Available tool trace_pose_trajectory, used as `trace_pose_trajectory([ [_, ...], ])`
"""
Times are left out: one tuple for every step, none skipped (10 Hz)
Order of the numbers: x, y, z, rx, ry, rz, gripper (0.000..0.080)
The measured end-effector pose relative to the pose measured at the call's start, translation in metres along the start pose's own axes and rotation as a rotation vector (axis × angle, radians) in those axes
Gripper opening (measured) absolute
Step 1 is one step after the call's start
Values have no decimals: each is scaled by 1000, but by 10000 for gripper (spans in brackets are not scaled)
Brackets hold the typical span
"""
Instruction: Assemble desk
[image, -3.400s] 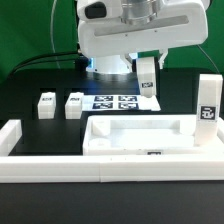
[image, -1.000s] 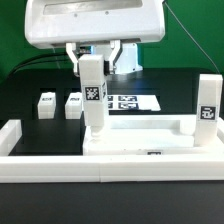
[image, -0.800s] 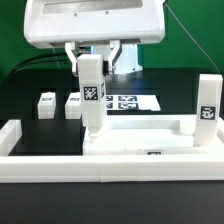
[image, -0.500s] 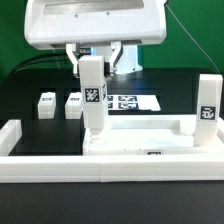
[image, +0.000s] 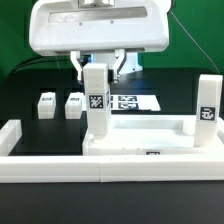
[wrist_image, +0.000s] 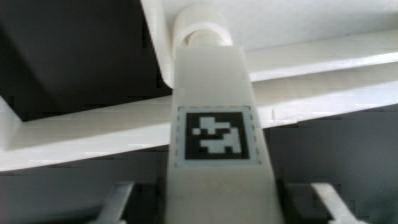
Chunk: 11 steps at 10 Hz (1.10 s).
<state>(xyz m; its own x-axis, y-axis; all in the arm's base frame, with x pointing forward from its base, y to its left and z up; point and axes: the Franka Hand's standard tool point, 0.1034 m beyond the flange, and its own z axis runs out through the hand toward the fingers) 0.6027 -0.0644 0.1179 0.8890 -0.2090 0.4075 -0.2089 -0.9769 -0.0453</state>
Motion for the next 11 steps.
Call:
trace_pose_trajectory([
  [-2,2,2,-2,-5,0,288],
  [-4,2,5,-4,-8,0,288],
  [-6,2,6,-7,-5,-1,288],
  [-7,3,6,-10,4,-2,288],
  [-7,3,6,-15,17,-5,288],
  [-8,3,6,-21,35,-14,288],
  [-7,5,6,-26,51,-22,288],
  [-7,4,6,-26,52,-22,288],
  [-7,5,6,-26,51,-22,341],
  [-7,5,6,-26,51,-22,522],
  [-6,4,6,-22,44,-21,522],
])
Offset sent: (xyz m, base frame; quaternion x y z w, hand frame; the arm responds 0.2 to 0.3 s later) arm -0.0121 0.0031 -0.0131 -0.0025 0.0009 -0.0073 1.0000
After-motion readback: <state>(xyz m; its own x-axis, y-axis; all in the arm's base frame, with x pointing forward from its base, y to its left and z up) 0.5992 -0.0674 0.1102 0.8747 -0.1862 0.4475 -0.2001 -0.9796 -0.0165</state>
